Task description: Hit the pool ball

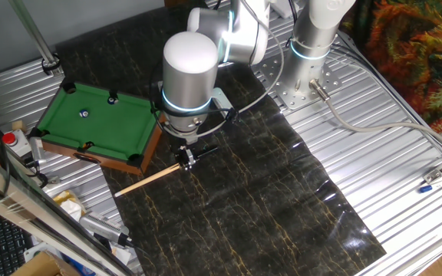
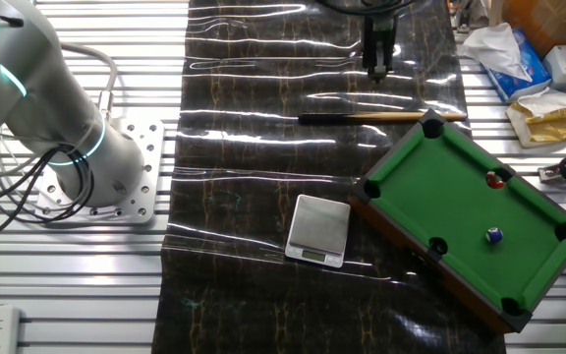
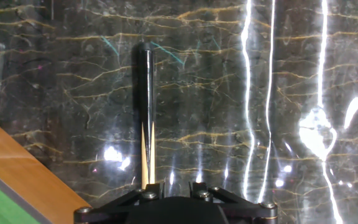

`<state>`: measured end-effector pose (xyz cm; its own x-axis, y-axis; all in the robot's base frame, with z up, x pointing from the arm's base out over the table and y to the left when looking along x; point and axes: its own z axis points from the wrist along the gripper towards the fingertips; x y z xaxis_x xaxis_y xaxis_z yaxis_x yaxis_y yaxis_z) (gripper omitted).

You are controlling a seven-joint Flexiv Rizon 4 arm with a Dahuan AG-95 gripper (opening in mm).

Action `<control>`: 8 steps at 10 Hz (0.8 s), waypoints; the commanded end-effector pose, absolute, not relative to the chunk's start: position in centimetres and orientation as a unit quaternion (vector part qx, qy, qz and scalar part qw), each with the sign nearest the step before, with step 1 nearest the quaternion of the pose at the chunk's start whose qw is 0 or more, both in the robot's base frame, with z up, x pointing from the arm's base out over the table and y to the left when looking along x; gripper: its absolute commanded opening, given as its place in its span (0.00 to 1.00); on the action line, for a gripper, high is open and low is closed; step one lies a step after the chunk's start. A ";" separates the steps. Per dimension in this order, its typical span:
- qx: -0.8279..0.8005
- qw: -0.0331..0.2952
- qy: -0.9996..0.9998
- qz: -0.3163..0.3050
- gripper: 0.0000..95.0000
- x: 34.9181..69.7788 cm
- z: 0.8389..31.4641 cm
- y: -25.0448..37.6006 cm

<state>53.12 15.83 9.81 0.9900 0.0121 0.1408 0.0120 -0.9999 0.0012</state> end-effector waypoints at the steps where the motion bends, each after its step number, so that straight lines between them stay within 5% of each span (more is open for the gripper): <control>1: 0.997 -0.002 0.005 0.071 0.20 53.1 9.8 15.8; 8: 0.997 -0.019 0.001 0.070 0.20 53.0 9.8 15.8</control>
